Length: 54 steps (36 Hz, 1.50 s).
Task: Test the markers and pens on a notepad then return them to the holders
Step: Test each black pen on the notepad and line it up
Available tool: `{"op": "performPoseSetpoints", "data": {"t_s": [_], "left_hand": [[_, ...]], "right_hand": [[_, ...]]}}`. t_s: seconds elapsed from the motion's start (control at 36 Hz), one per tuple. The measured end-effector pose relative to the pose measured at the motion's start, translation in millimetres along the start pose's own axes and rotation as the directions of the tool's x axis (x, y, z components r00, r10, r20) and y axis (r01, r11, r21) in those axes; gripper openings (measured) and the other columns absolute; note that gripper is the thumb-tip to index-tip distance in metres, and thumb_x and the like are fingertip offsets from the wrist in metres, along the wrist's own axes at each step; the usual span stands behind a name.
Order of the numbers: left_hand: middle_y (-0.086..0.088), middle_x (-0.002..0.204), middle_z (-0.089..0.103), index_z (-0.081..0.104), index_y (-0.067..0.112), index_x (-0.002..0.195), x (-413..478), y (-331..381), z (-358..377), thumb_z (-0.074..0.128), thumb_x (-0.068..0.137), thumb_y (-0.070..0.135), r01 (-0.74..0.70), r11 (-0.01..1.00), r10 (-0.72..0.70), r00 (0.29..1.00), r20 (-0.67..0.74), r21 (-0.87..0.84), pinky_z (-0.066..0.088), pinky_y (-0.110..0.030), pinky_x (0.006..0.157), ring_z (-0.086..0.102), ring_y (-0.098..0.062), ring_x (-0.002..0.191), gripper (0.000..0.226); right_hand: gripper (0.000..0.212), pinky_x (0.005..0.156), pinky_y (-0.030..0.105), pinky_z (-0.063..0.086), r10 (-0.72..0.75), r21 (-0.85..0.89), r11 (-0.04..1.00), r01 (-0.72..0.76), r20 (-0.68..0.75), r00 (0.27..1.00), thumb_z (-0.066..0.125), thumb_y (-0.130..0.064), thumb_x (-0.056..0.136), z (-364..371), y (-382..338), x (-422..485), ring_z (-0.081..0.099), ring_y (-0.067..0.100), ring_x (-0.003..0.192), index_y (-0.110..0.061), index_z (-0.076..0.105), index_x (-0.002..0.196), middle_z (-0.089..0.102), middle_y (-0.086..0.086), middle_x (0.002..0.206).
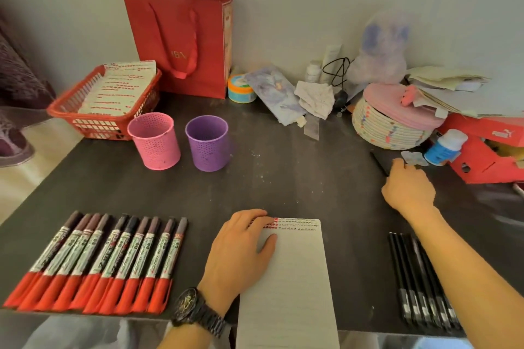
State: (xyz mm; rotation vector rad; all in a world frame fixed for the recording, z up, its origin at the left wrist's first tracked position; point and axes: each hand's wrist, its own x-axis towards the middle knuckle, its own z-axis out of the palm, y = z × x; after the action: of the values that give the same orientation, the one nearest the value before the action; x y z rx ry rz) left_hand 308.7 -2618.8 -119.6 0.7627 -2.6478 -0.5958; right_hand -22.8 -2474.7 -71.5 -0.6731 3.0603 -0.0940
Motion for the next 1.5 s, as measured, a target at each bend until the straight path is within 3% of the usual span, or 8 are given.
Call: {"op": "performPoseSetpoints", "data": {"t_s": [0.14, 0.28, 0.36, 0.61, 0.78, 1.11, 1.31, 1.5], "left_hand": [[0.018, 0.131, 0.054, 0.060, 0.034, 0.127, 0, 0, 1, 0.043, 0.095, 0.051, -0.022, 1.000, 0.021, 0.998, -0.053, -0.015, 0.032, -0.017, 0.100, 0.045, -0.002, 0.123, 0.040], [0.019, 0.127, 0.056, 0.058, 0.033, 0.126, -4, 7, -5, 0.047, 0.093, 0.060, -0.100, 0.993, 0.093, 0.989, -0.115, -0.056, 0.039, -0.023, 0.101, 0.047, -0.002, 0.121, 0.044], [0.018, 0.123, 0.057, 0.057, 0.030, 0.126, -7, 10, -7, 0.049, 0.091, 0.066, -0.181, 0.982, 0.172, 0.976, -0.135, -0.058, 0.039, -0.025, 0.098, 0.051, -0.004, 0.117, 0.051], [0.009, 0.105, 0.068, 0.070, 0.022, 0.107, -8, 11, -5, 0.042, 0.103, 0.045, -0.354, 0.932, 0.361, 0.927, -0.104, 0.080, 0.048, -0.030, 0.071, 0.061, -0.012, 0.090, 0.037], [0.010, 0.060, 0.047, 0.048, 0.023, 0.067, -8, 12, -3, 0.046, 0.099, 0.047, -0.340, 0.930, 0.361, 0.919, -0.162, 0.144, 0.028, -0.025, 0.052, 0.033, -0.008, 0.054, 0.040], [0.019, 0.078, 0.040, 0.034, 0.032, 0.079, -4, 12, -7, 0.047, 0.089, 0.070, -0.185, 0.982, 0.190, 0.970, -0.152, 0.045, 0.027, -0.015, 0.062, 0.034, -0.004, 0.072, 0.041], [0.023, 0.094, 0.051, 0.028, 0.043, 0.090, -3, 10, -2, 0.053, 0.083, 0.065, -0.120, 0.993, 0.119, 0.991, -0.067, -0.011, 0.030, -0.007, 0.070, 0.047, 0.000, 0.084, 0.034], [0.023, 0.100, 0.057, 0.017, 0.050, 0.087, -3, 9, -4, 0.049, 0.081, 0.067, -0.093, 0.995, 0.092, 0.995, -0.033, -0.024, 0.031, -0.007, 0.067, 0.050, -0.001, 0.084, 0.037]], "right_hand": [[0.050, 0.099, 0.043, 0.045, -0.050, 0.527, 0.849, 0.028, 0.028, 0.998, 0.057, -0.019, 0.098, -8, -28, -54, 0.060, 0.028, 0.114, -0.011, 0.045, 0.146, 0.063, 0.005, 0.122], [0.026, 0.067, 0.023, 0.059, -0.162, 0.975, 0.219, -0.033, 0.070, 0.984, 0.062, 0.002, 0.094, -6, -66, -145, 0.068, 0.011, 0.073, -0.019, 0.074, 0.103, 0.072, -0.003, 0.078], [0.024, 0.067, 0.028, 0.060, -0.249, 0.993, 0.081, -0.082, 0.099, 0.963, 0.068, 0.000, 0.090, 4, -84, -188, 0.074, 0.023, 0.076, -0.023, 0.075, 0.088, 0.075, 0.010, 0.084], [0.016, 0.066, 0.016, 0.053, -0.317, 0.986, 0.151, 0.073, -0.022, 0.948, 0.070, -0.032, 0.083, 15, -94, -215, 0.072, 0.009, 0.084, -0.041, 0.077, 0.094, 0.077, -0.009, 0.094], [0.013, 0.065, 0.017, 0.053, -0.344, 0.982, 0.173, 0.080, -0.016, 0.939, 0.067, -0.035, 0.083, 19, -91, -214, 0.070, 0.012, 0.079, -0.037, 0.078, 0.090, 0.076, -0.007, 0.090], [0.020, 0.048, 0.031, 0.051, -0.151, 0.980, -0.168, -0.105, 0.079, 0.985, 0.062, -0.036, 0.088, 17, -70, -191, 0.062, 0.030, 0.053, -0.017, 0.067, 0.091, 0.069, 0.020, 0.076], [0.015, 0.047, 0.029, 0.053, -0.056, 0.999, 0.044, 0.009, -0.007, 0.998, 0.066, -0.024, 0.096, 9, -65, -151, 0.063, 0.023, 0.051, -0.016, 0.064, 0.083, 0.067, 0.011, 0.065], [0.038, 0.045, 0.017, 0.045, 0.036, 0.943, 0.321, 0.091, -0.108, 0.994, 0.073, -0.039, 0.089, 29, -71, -142, 0.055, 0.011, 0.040, -0.022, 0.057, 0.060, 0.060, 0.005, 0.048]]}}
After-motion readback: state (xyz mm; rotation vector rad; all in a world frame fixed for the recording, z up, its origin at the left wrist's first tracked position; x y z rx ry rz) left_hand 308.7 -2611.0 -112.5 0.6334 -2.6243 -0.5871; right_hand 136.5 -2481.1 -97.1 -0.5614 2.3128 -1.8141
